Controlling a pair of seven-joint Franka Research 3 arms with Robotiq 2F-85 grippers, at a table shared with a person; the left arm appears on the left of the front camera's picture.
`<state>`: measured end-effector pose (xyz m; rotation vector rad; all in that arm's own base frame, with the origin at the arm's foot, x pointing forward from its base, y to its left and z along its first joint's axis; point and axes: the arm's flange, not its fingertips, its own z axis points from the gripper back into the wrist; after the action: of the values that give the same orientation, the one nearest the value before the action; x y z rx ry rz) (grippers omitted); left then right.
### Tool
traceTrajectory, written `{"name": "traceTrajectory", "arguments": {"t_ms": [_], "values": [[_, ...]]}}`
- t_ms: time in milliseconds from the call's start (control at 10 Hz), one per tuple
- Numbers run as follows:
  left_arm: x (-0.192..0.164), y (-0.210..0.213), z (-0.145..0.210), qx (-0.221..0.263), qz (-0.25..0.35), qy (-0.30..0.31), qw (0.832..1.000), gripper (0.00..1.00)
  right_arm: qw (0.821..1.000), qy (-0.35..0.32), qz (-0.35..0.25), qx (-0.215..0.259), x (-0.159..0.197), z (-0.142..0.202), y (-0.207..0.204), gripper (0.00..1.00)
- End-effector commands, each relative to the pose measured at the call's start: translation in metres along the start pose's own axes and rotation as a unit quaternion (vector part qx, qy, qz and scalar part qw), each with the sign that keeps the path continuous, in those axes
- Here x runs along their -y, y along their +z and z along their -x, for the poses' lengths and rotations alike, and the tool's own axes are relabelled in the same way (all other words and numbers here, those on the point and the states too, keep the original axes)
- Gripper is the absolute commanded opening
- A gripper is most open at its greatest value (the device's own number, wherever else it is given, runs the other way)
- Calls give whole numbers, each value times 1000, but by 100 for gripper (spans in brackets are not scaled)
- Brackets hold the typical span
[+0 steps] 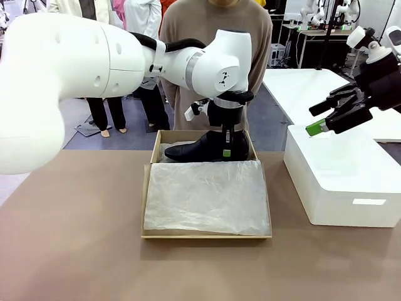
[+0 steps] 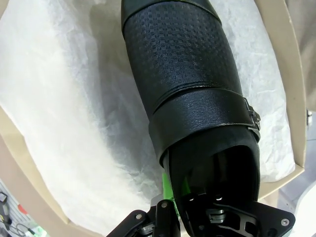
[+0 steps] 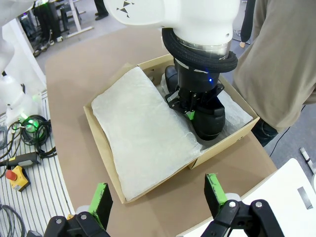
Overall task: Pack the shoes into the box.
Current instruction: Place the other shoe of the Shoes into the Shoes Box.
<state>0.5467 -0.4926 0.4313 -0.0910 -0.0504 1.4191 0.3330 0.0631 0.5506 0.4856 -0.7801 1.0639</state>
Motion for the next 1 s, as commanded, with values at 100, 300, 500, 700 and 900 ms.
{"name": "traceTrajectory", "arguments": {"t_ms": [100, 300, 500, 700, 900], "values": [[7, 2, 6, 4, -27, 29, 999, 0, 1000, 11, -8, 17, 4, -1, -1, 100], [0, 11, 4, 4, -35, 27, 999, 0, 1000, 11, -8, 17, 4, -1, -1, 100], [-9, 20, 8, 3, -48, 22, 999, 0, 1000, 11, -8, 17, 4, -1, -1, 100], [-12, 22, 10, 15, -48, 26, 998, 0, 1000, 11, -8, 17, 4, -1, -1, 100], [-9, 17, 8, 23, -51, 33, 998, 0, 1000, 11, -8, 17, 4, -1, -1, 100]]}}
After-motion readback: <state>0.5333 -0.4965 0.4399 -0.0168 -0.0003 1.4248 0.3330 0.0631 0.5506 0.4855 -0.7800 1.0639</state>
